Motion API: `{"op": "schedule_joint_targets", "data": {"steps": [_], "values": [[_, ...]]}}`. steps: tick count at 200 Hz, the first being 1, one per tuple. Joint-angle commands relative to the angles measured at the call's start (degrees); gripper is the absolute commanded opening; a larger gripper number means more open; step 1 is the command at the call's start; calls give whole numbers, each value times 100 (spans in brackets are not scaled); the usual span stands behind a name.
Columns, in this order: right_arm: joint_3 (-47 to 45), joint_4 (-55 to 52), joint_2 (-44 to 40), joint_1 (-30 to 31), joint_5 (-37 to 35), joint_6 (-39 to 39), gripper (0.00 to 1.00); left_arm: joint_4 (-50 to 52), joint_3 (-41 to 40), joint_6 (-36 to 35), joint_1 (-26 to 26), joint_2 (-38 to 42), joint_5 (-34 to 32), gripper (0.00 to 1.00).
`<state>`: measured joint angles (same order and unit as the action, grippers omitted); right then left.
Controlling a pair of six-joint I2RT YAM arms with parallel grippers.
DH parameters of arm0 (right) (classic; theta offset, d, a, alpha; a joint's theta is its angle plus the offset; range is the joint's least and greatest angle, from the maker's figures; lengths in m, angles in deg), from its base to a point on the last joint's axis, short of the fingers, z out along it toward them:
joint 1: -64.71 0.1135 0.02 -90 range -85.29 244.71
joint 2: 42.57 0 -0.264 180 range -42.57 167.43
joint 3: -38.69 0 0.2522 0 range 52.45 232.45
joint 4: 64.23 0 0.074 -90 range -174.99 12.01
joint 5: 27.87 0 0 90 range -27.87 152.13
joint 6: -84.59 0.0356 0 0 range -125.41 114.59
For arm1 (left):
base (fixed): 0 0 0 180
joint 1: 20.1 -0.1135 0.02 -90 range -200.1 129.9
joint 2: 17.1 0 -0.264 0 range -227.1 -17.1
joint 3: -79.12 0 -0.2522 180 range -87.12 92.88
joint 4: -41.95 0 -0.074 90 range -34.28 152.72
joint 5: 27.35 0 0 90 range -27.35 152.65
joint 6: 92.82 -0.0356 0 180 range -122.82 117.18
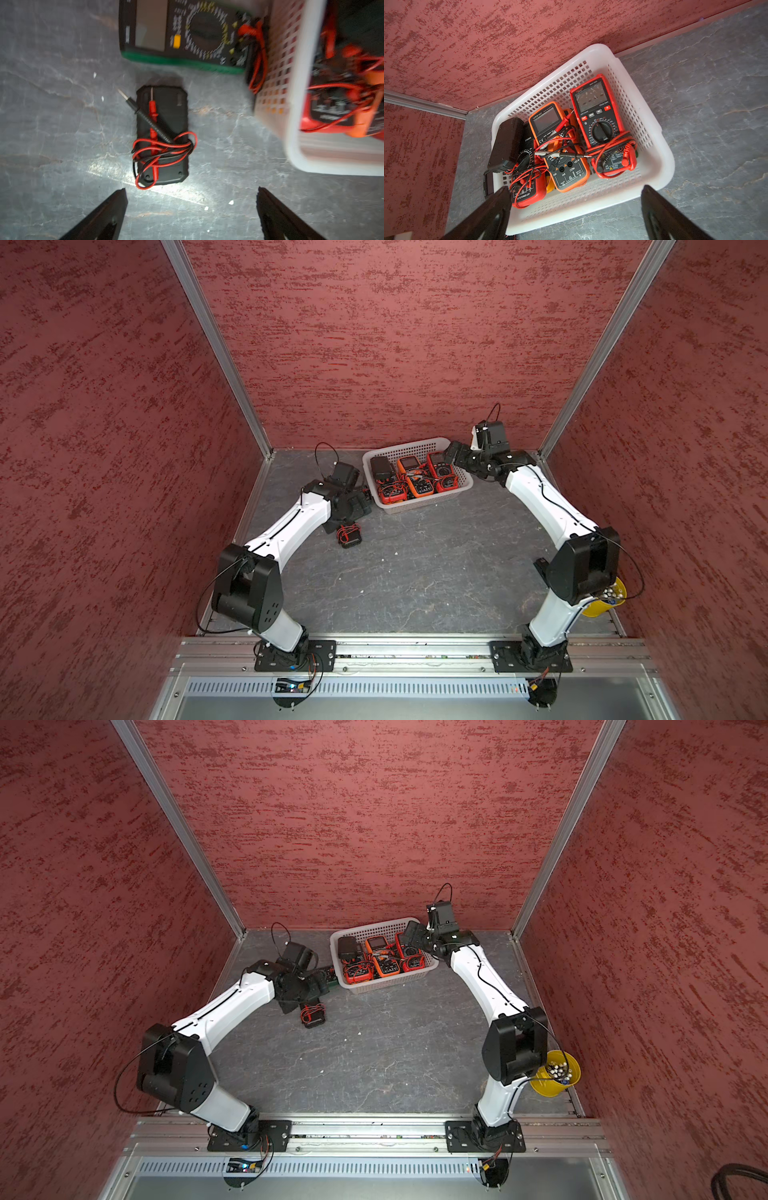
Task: Put the multimeter into the basket
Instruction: Pick up the multimeter from the center of the board.
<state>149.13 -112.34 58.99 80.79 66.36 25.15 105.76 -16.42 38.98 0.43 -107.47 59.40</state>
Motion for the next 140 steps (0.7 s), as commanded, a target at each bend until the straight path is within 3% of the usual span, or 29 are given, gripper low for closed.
{"op": "schedule_joint_targets", "data": {"steps": [1, 140], "values": [[8, -49, -116, 31, -64, -96, 99, -304, -117, 142, 14, -124, 156, 100], [-247, -98, -237, 28, -89, -60, 99, -601, -6, -229, -513, -1513, 244, 100]]}}
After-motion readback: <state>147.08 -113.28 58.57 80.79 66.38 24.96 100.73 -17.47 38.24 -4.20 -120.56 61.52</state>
